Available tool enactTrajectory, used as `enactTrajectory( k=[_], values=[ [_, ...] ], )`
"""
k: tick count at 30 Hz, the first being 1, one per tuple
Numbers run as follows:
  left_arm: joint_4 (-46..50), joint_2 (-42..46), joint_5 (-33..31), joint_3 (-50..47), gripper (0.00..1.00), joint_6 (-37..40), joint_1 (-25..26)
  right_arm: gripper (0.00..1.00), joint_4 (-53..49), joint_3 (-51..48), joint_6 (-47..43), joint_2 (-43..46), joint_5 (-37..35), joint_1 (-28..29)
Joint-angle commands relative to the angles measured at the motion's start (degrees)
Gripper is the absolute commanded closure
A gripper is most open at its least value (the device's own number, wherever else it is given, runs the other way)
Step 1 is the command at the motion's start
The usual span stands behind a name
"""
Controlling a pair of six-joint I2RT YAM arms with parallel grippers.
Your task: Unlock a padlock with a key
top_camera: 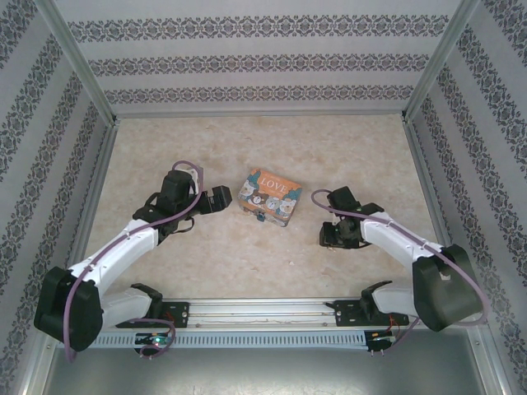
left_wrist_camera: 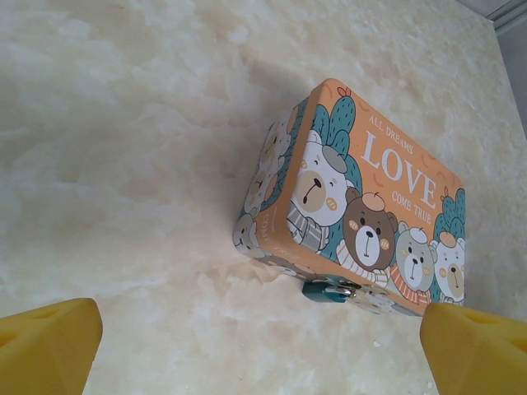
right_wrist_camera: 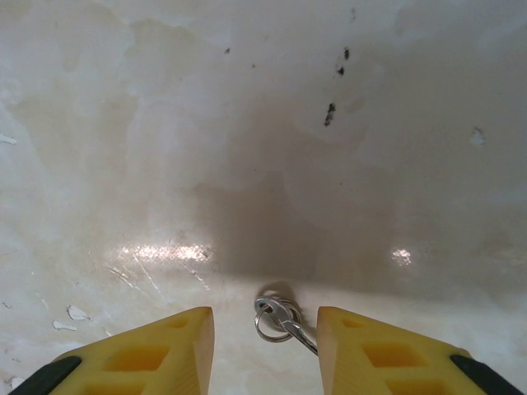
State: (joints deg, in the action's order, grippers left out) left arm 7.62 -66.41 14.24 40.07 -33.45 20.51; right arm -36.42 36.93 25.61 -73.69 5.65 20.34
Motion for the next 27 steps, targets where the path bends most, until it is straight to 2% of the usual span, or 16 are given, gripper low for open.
enactTrajectory(
  k=[1, 17, 27],
  values=[
    [-1.1, -0.3, -0.7, 0.2, 0.01, -0.5, -0.6, 0.63, 0.0, -0.7, -1.2, -1.5, 1.7, -0.7],
    [-1.0, -0.1, -0.5, 0.0, 0.01, -0.6, -1.3, 0.66, -1.3, 0.3, -1.0, -4.6, 1.2, -0.7],
    [-1.4, -0.3, 0.1, -0.3, 0.01, -0.7, -1.8, 0.70, -3.0, 2.2, -1.0, -7.7, -1.5, 0.0]
  ],
)
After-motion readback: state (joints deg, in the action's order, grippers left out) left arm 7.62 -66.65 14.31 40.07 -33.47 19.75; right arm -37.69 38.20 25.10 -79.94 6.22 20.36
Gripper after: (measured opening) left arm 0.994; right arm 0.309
